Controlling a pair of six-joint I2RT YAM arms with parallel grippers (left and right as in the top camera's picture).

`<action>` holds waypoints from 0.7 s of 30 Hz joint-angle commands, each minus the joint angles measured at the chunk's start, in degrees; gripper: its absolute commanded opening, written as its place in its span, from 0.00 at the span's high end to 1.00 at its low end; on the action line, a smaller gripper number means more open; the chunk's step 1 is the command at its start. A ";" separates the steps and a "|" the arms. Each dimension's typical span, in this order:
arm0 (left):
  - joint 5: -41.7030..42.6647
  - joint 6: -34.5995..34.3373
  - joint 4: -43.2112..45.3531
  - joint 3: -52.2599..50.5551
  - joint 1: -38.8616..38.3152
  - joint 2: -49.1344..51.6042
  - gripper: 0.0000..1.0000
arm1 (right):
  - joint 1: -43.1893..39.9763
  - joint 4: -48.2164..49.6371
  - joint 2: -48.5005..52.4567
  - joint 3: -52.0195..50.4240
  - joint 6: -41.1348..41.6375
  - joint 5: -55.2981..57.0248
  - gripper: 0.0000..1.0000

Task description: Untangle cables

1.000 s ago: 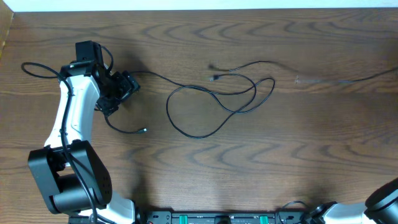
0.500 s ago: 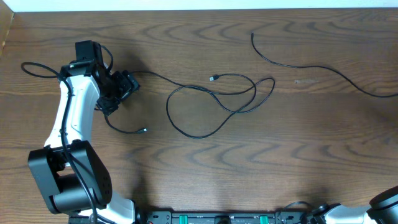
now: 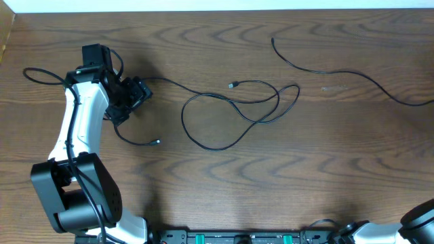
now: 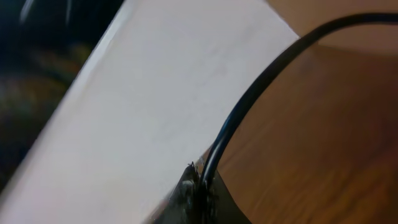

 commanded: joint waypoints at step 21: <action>1.38 -0.85 0.13 -0.11 -0.11 0.28 0.09 | 11.37 21.24 20.90 0.76 -6.49 16.55 0.99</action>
